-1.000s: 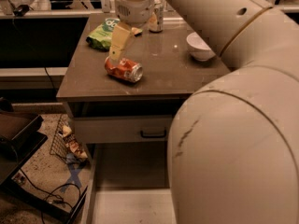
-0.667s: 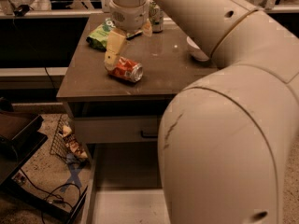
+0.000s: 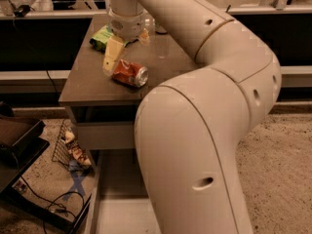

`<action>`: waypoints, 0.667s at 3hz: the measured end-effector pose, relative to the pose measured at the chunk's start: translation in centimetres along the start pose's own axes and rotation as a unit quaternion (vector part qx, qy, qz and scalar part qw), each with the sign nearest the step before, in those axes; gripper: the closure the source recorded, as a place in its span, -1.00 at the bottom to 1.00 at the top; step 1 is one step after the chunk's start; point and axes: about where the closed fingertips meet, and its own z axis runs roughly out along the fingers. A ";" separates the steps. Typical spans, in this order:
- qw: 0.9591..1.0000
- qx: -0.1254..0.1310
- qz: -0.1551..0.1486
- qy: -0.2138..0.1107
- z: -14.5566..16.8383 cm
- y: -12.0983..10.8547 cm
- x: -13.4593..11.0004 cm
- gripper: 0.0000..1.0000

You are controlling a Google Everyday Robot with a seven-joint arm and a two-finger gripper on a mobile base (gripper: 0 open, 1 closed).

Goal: Place coke can upright

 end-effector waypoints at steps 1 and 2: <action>1.000 -0.020 0.018 0.012 2.6 -0.7 -0.2 -1.00; 0.999 -0.028 0.030 0.025 3.8 -0.7 0.0 -1.00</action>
Offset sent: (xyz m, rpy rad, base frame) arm -0.0235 -0.0255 -0.0418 -0.1087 0.2255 -0.0711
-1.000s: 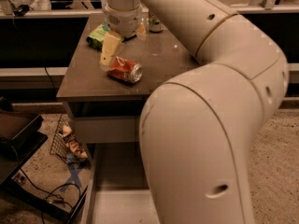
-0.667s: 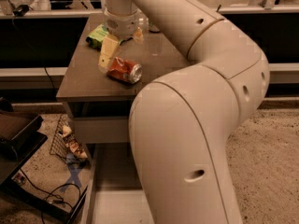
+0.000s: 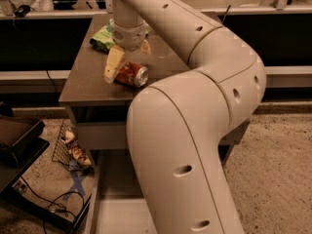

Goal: Place coke can upright

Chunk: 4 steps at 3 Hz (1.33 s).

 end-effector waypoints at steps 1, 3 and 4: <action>1.000 -0.003 0.018 0.009 0.5 0.8 0.8 -0.63; 1.000 0.003 0.018 -0.014 1.3 0.5 -0.7 0.31; 1.000 0.005 0.018 -0.021 1.6 0.3 -1.2 0.77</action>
Offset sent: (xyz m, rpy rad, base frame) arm -0.0107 -0.0011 -0.0042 -0.0106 0.0171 -0.0323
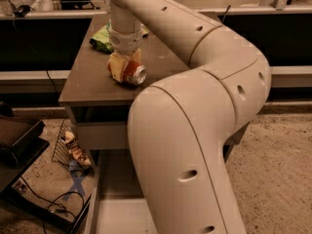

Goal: Place coke can upright

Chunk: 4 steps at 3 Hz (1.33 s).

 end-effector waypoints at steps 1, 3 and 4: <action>1.000 0.001 0.000 -0.003 0.2 0.0 -0.3 1.00; 1.000 0.001 0.000 -0.003 0.1 0.0 -0.3 1.00; 1.000 0.001 0.000 -0.008 -0.1 -0.1 -0.2 1.00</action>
Offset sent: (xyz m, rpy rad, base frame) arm -0.0021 -0.0038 0.0240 0.0250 -0.0680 -0.0201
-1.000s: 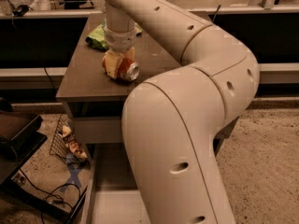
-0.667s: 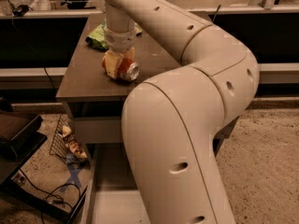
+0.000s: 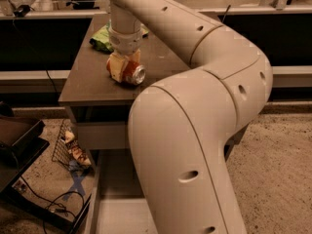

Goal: Place coke can upright

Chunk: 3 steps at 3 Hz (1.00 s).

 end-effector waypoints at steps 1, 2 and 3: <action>1.000 0.000 0.000 0.000 0.0 0.0 0.0 1.00; 0.998 0.018 0.012 -0.059 -4.9 -1.1 1.7 1.00; 0.990 0.053 0.035 -0.126 -12.4 -2.3 4.7 1.00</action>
Offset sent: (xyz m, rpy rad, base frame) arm -0.0263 -0.1074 0.1825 0.2685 -0.3539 -0.1222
